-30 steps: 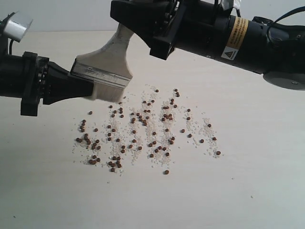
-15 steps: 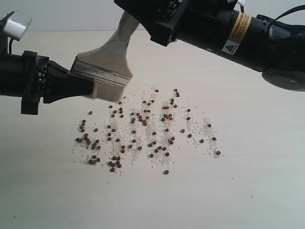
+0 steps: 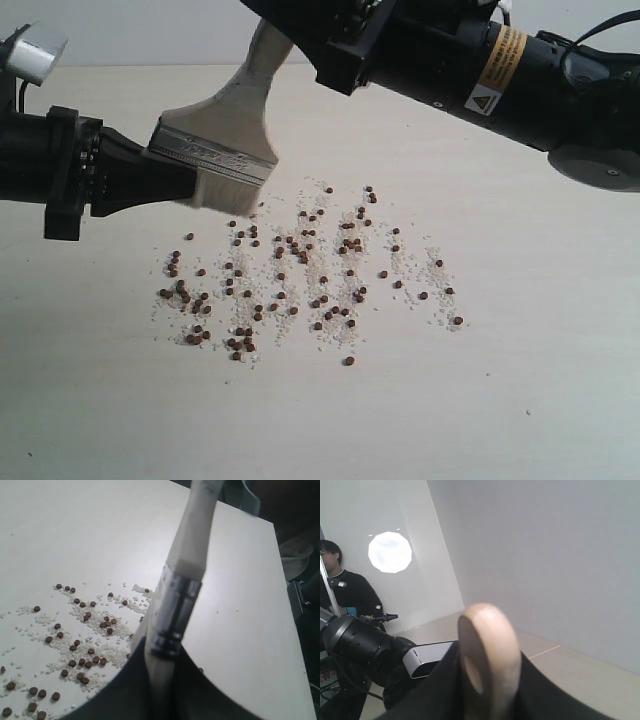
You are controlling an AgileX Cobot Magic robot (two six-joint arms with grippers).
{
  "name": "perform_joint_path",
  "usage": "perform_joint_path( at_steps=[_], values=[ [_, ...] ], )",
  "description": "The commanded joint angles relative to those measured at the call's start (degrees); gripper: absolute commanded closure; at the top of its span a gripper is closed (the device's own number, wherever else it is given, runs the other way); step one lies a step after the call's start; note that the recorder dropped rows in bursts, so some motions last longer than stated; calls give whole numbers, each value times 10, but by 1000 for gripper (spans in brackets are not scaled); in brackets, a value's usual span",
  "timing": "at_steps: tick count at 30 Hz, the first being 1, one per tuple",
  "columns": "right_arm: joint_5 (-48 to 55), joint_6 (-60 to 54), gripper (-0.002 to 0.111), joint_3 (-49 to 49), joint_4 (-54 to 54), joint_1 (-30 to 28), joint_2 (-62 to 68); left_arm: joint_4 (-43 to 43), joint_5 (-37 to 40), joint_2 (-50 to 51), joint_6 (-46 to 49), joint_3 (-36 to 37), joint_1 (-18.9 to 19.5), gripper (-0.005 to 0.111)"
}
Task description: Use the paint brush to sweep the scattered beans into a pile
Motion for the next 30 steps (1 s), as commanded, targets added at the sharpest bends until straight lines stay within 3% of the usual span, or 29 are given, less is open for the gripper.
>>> perform_joint_path(
  at_steps=[1, 18, 20, 24, 26, 30],
  values=[
    [1, 2, 108, -3, -2, -1, 0, -6, 9, -1, 2, 1, 1, 107],
    [25, 23, 108, -3, -15, -1, 0, -15, 9, -1, 1, 1, 1, 107],
    [28, 23, 108, -3, -15, -1, 0, -16, 9, -1, 1, 1, 1, 101],
    [28, 24, 108, -3, -13, -1, 0, -21, 9, -1, 1, 1, 1, 71],
    [51, 25, 108, -3, -7, -1, -1, -23, 9, -1, -1, 1, 1, 63],
    [103, 23, 108, -3, -2, -1, -11, -23, 9, -1, -5, 1, 1, 60]
  ],
)
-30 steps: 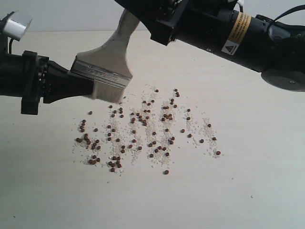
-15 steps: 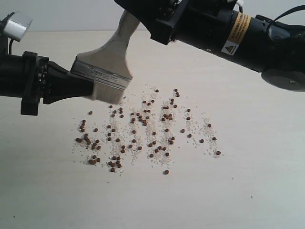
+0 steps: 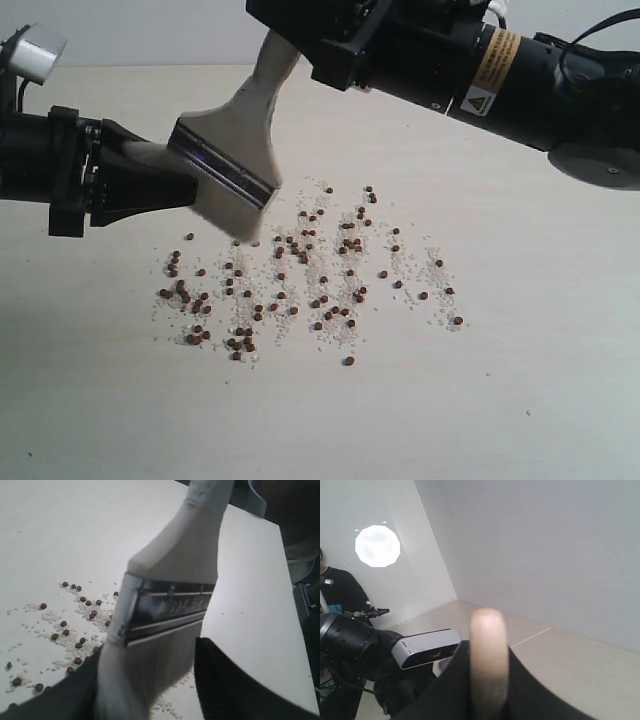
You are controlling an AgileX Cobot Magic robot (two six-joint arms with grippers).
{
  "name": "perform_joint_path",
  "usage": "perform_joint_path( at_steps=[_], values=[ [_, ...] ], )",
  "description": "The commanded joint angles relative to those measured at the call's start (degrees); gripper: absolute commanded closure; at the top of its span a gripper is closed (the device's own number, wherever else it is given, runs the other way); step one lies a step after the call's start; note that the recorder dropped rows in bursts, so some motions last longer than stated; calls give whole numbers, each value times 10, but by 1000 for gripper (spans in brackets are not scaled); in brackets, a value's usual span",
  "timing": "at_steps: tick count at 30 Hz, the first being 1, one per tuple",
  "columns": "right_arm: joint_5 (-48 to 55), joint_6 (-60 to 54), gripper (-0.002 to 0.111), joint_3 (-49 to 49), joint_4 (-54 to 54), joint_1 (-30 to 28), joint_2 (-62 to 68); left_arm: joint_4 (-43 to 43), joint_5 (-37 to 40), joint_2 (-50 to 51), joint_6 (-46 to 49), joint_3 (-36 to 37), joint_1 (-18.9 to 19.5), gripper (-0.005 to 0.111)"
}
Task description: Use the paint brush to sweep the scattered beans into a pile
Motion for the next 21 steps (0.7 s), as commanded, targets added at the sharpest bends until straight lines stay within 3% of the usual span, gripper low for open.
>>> perform_joint_path(
  at_steps=[1, 8, 13, 21],
  values=[
    [71, -9, 108, -2, 1, -1, -17, -17, 18, -2, -1, 1, 1, 60],
    [201, -4, 108, -2, -8, -1, -71, -15, 18, -2, 0, 1, 1, 60],
    [242, 32, 108, -3, -92, -1, -100, -15, 9, -2, 0, 1, 1, 60],
    [229, 279, 108, -88, -341, -1, -101, -15, 18, -2, 5, 1, -10, 60]
  ],
)
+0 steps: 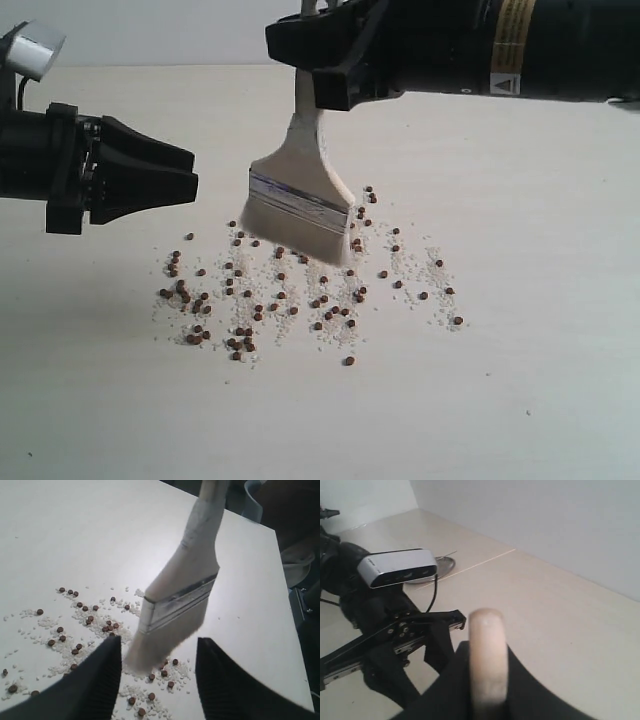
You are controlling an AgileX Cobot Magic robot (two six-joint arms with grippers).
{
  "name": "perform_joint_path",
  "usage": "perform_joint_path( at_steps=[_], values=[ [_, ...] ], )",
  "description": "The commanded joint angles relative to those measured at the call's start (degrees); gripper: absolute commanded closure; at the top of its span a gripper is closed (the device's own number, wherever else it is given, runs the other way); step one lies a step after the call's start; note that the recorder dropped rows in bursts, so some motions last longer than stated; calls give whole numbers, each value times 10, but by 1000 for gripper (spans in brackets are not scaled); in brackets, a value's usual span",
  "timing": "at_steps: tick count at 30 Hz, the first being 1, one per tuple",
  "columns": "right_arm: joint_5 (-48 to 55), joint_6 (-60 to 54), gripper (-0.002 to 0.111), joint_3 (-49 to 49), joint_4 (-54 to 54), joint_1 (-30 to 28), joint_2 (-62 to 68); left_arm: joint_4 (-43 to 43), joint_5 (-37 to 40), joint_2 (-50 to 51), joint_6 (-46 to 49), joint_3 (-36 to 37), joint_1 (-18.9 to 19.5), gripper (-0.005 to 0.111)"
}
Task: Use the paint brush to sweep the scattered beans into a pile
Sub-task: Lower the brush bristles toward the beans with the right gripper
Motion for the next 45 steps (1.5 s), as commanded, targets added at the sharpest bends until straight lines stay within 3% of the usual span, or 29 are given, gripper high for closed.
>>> perform_joint_path(
  at_steps=[1, 5, 11, 14, 18, 19, 27, 45],
  values=[
    [-23, 148, 108, -52, -133, -1, -7, -10, 9, -2, 4, 1, -15, 60],
    [-35, 237, 108, -87, -197, -1, -6, -10, 9, -2, 4, 1, -32, 60],
    [-66, 241, 108, -94, -197, -1, -6, -26, -35, -2, 4, 1, -35, 63],
    [-66, 246, 108, -94, -197, -1, -6, -26, -37, -2, 2, 1, -35, 75],
    [-65, 246, 108, -94, -194, -1, -6, -23, -35, -2, 2, 1, -35, 104],
    [-65, 246, 108, -94, -194, -1, -6, -21, -35, -2, 3, 1, -35, 106],
    [-49, 246, 108, -94, -175, -1, -6, -18, -11, -2, 3, 1, -36, 107],
    [-30, 240, 108, -94, -130, -1, -4, -9, -10, -2, 3, 1, -90, 107]
  ],
)
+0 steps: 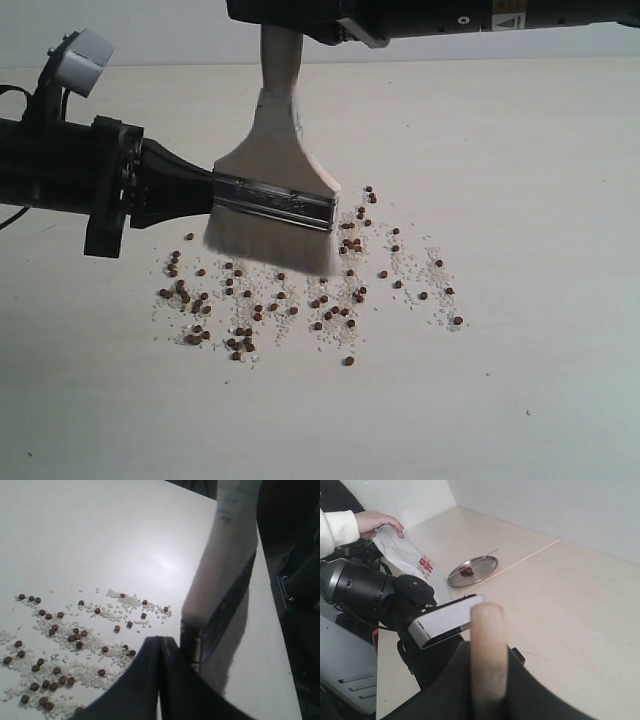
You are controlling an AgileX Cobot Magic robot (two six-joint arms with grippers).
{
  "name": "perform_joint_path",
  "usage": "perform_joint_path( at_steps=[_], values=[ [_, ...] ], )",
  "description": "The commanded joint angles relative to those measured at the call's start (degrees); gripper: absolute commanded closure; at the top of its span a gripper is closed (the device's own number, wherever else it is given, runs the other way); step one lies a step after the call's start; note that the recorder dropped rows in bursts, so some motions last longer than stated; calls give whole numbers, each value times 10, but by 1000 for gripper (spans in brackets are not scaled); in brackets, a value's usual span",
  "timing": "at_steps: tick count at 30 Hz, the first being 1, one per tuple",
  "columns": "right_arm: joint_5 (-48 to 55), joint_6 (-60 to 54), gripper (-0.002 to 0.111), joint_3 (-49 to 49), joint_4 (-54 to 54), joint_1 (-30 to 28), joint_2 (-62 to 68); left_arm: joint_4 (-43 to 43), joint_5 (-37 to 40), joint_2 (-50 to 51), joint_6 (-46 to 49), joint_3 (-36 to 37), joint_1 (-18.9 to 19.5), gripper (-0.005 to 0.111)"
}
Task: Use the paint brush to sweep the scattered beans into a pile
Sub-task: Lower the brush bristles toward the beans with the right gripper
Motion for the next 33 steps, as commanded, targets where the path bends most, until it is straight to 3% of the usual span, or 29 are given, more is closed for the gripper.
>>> perform_joint_path(
  at_steps=[1, 14, 18, 25, 30, 33],
  values=[
    [19, -5, 108, -5, 17, -1, -2, 3, 12, -2, 0, 1, -17, 107],
    [31, -10, 108, -5, 12, -1, 3, 24, 11, -2, -1, 1, -13, 107],
    [54, -10, 108, -5, -11, -1, -22, 32, 12, -3, -8, 1, 11, 107],
    [112, 5, 108, 12, -43, -1, -69, 10, 19, -22, -86, 1, 87, 107],
    [227, -12, 108, 71, -6, -1, -112, -8, 13, -49, -123, 2, 106, 107],
    [276, -83, 108, 112, 77, -1, -141, -29, -13, -75, -133, 12, 106, 107]
  ],
)
